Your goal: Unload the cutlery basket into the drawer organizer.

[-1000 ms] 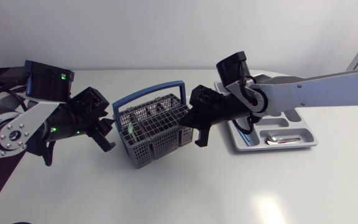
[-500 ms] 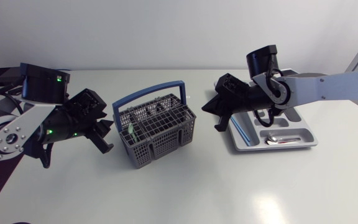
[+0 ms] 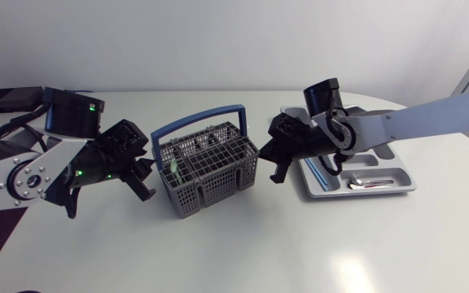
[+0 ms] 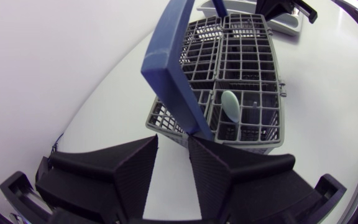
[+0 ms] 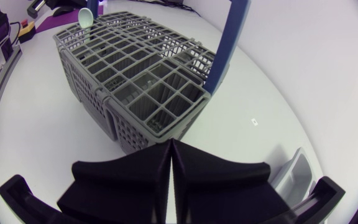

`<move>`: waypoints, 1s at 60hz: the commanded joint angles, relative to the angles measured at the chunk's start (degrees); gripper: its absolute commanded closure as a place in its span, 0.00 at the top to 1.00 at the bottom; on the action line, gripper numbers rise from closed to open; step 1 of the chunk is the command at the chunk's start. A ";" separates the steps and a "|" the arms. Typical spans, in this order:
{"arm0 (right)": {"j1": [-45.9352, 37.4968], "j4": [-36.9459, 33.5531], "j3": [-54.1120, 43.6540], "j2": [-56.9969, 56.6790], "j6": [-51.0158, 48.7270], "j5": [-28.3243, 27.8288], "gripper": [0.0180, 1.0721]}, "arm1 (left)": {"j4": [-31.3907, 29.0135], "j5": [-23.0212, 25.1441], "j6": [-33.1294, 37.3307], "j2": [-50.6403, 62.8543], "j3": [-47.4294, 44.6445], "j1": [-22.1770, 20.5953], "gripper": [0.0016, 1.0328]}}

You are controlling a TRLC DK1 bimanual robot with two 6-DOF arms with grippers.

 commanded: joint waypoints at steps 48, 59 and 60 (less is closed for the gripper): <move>7.63 -0.19 -12.59 -14.85 3.04 2.79 0.06 | 1.70 6.85 0.63 4.51 3.10 6.12 0.36; 5.26 -0.01 -14.44 -17.84 2.43 3.05 0.23 | -3.48 7.64 0.71 -1.56 2.57 6.83 0.41; 4.90 -0.01 -14.70 -18.45 2.34 2.97 0.26 | -4.45 7.64 0.71 -2.88 2.57 6.74 0.42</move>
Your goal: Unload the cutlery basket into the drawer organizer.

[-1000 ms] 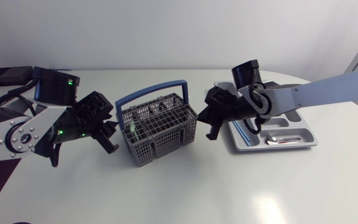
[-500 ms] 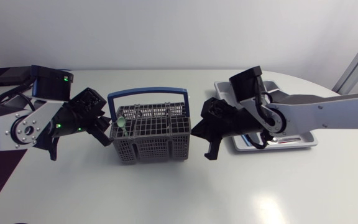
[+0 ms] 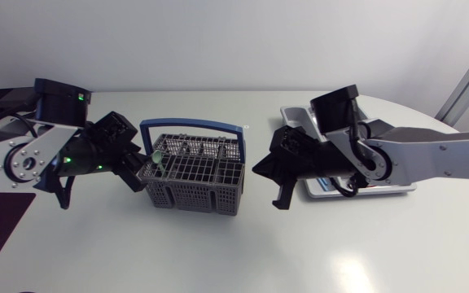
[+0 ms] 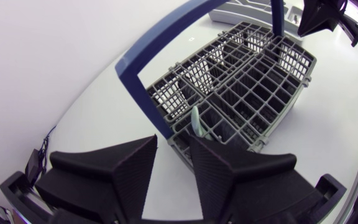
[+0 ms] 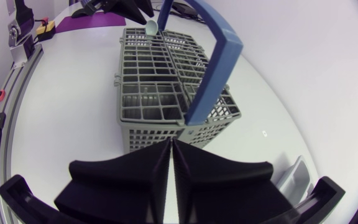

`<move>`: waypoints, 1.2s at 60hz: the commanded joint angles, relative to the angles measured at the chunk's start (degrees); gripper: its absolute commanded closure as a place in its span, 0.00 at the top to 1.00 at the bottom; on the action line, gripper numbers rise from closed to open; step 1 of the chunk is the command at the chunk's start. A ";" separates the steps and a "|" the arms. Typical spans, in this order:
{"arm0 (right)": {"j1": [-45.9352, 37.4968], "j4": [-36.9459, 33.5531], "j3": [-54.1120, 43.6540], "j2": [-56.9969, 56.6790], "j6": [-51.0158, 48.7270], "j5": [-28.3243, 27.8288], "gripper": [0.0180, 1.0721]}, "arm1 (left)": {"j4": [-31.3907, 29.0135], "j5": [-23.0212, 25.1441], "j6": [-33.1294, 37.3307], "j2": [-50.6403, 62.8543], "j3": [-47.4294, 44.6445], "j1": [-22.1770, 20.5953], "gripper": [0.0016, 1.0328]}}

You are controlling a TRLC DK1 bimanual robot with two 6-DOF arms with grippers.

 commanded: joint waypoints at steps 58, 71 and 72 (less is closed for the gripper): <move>-4.64 -1.86 -5.94 -10.80 -0.13 -1.28 0.61 | -20.35 -7.93 -15.85 3.15 14.72 -9.42 0.50; -4.73 -2.47 -6.46 -12.38 -0.04 -1.28 0.61 | -20.26 -14.43 -17.08 3.94 15.07 -11.44 0.50; -4.73 -2.56 -6.55 -12.47 0.05 -1.28 0.61 | -20.26 -14.87 -17.17 3.94 14.98 -11.53 0.50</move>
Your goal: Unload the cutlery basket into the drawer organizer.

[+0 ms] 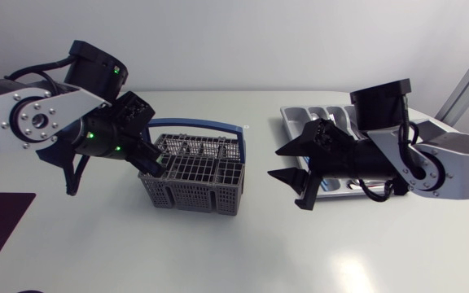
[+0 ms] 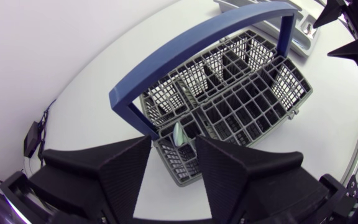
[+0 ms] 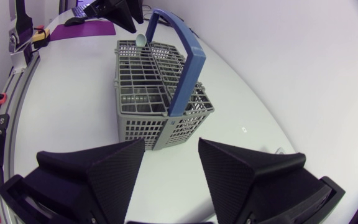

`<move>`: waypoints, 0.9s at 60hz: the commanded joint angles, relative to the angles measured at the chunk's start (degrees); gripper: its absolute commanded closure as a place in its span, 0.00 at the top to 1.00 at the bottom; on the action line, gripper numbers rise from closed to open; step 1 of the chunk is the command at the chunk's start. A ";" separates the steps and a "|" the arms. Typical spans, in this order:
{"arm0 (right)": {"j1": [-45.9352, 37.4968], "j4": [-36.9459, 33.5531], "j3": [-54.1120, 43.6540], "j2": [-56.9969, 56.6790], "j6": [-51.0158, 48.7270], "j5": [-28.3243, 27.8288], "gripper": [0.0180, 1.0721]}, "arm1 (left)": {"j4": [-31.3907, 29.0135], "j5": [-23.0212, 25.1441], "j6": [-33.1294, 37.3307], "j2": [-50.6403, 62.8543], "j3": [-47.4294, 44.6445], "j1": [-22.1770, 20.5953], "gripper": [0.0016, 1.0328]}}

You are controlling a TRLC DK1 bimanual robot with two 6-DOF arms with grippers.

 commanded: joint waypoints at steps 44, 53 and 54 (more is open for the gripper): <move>-0.49 -1.67 -1.50 -2.21 0.13 -0.34 0.61 | 3.67 -3.27 -2.36 5.41 -0.15 -1.41 0.36; -0.58 -1.58 -1.59 -2.21 0.05 -0.34 0.61 | 4.55 -4.06 -2.36 6.55 -0.50 -1.41 0.35; -0.58 -1.58 -1.59 -2.29 0.05 -0.34 0.61 | 4.55 -4.15 -2.36 6.64 -0.50 -1.41 0.34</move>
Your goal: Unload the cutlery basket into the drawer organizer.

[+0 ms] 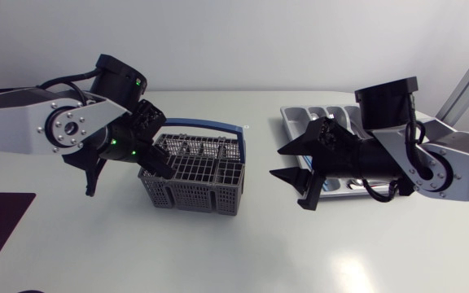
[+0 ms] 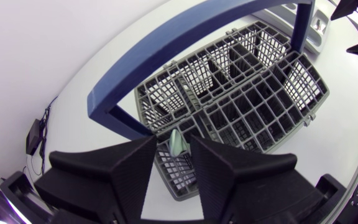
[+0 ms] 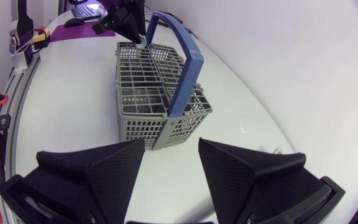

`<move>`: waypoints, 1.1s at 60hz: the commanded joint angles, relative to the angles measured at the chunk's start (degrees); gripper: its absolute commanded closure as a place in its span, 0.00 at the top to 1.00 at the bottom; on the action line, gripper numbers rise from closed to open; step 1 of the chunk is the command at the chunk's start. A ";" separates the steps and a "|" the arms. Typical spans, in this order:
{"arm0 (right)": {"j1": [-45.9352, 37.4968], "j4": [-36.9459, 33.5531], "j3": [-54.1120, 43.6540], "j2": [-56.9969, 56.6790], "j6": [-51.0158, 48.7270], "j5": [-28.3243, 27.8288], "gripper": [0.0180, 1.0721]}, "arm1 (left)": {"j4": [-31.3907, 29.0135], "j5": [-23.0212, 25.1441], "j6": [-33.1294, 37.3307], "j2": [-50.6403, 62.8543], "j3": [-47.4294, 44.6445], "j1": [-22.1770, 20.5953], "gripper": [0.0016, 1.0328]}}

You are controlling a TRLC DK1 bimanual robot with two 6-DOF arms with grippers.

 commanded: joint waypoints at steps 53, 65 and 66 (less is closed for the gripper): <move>-0.05 -1.61 -1.64 -1.73 -0.04 -0.32 0.61 | 1.23 -3.40 -0.21 -2.19 -1.54 -1.70 0.03; 0.21 -1.87 -1.90 -1.99 -0.04 -0.32 0.61 | 0.53 -5.07 0.23 -4.65 -1.54 -2.93 0.03; 0.21 -1.87 -1.90 -1.99 -0.04 -0.32 0.61 | 0.44 -5.25 0.23 -4.74 -1.54 -3.02 0.03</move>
